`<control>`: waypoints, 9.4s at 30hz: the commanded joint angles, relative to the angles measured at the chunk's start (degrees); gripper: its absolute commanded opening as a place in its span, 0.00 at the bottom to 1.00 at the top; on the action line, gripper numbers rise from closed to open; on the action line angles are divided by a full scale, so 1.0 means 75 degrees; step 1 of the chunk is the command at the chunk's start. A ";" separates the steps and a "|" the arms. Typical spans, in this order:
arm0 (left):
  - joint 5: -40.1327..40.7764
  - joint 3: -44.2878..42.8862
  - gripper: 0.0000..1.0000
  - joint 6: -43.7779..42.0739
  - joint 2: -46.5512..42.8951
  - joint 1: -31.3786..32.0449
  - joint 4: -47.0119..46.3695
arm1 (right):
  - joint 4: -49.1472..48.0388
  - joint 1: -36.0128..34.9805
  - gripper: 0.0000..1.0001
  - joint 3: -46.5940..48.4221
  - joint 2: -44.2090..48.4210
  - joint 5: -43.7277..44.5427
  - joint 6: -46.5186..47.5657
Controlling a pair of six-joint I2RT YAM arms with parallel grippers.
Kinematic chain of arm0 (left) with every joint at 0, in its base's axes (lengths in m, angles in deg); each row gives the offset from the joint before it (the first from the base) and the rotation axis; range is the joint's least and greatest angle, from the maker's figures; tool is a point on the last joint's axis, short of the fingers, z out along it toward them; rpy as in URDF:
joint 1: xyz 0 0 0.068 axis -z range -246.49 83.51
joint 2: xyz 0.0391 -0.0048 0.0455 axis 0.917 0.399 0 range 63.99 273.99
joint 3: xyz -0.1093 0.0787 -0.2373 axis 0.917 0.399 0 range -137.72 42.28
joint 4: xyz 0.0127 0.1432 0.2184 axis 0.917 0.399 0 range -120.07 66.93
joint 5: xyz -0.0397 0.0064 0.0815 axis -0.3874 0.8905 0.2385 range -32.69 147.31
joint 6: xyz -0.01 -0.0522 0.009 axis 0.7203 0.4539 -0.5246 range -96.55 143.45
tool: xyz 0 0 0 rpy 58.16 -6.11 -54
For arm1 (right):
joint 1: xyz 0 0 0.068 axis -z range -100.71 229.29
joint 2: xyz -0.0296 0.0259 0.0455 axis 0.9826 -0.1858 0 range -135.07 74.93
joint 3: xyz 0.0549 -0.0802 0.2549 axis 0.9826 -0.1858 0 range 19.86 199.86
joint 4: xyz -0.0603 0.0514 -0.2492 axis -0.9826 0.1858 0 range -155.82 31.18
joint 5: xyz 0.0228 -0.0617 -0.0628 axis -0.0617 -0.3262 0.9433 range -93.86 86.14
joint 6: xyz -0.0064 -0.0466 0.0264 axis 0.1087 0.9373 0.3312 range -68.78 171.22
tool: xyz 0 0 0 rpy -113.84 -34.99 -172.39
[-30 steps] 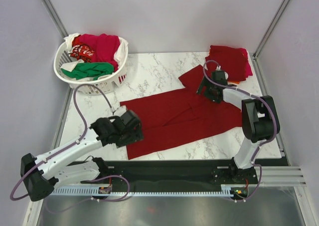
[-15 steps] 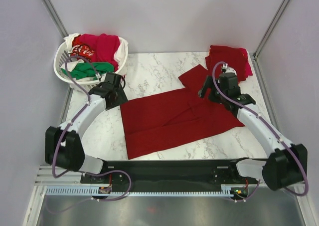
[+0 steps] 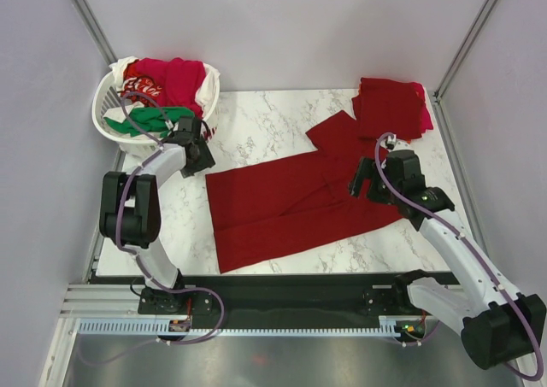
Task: Fold and stack the t-shirts
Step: Fold the tshirt
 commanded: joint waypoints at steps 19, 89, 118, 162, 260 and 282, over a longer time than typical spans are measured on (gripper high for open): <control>-0.0466 0.1335 0.51 0.0459 -0.0131 0.0264 -0.1063 | 0.0165 -0.0019 0.98 0.0281 -0.0174 0.0134 0.0213; -0.0991 -0.0200 0.41 0.0236 0.1520 -0.0345 -0.0713 | 0.0130 -0.0019 0.98 -0.0223 0.0272 -0.0030 0.0436; 0.1340 0.0634 0.75 0.0119 -0.0683 0.1272 0.0659 | -0.1568 -0.1741 0.98 -0.1114 -0.0066 -0.1355 -0.0349; 0.0613 -0.0164 0.02 -0.0244 0.0222 0.0698 -0.0022 | -0.0914 -0.3313 0.98 0.1237 -0.2069 0.1047 -0.0431; 0.1188 0.0446 0.02 -0.1416 -0.2910 0.0042 0.2721 | -0.1945 -0.0839 0.00 0.7416 -0.8329 0.1235 0.0518; -0.1377 0.1558 0.02 -0.1604 -0.4597 0.0100 0.2745 | -0.2120 -0.0710 0.00 0.4595 -0.5415 0.2301 0.0343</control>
